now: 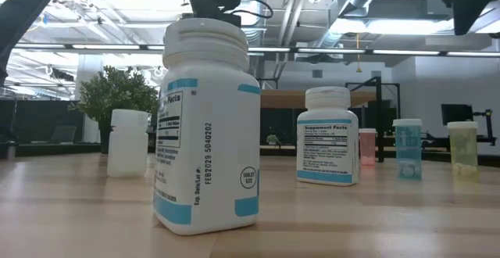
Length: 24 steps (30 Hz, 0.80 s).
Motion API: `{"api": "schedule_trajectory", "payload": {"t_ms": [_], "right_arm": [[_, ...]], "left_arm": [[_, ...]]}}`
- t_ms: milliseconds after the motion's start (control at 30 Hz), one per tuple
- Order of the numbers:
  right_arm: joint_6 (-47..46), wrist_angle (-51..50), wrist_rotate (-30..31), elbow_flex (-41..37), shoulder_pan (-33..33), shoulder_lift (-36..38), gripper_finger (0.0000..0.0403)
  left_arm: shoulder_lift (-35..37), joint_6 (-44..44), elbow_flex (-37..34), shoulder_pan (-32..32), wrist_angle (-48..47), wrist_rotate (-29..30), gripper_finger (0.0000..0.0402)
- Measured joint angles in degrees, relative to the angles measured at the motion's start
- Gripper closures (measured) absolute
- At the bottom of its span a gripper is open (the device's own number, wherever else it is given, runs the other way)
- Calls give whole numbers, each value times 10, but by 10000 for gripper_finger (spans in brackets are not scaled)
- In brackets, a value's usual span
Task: Pick and place medicine bottles onto shelf by color
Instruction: Put the bottom transparent pill bottle on the shelf
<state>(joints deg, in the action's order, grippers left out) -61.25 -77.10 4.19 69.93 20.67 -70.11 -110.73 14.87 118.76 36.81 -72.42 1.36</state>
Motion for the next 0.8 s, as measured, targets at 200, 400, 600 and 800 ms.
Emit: {"api": "schedule_trajectory", "payload": {"t_ms": [200, 400, 600, 800], "right_arm": [[2, 0, 0, 0, -2, 0, 148], [-1, 0, 0, 0, -2, 0, 148], [-2, 0, -1, 0, -2, 0, 148], [-2, 0, -1, 0, -2, 0, 148]], "left_arm": [[-23, -18, -1, -3, 6, 4, 283], [-26, -23, 0, -5, 4, -1, 283], [-40, -23, -1, -5, 2, -9, 283], [-38, -23, 0, -8, 1, -11, 280]]}}
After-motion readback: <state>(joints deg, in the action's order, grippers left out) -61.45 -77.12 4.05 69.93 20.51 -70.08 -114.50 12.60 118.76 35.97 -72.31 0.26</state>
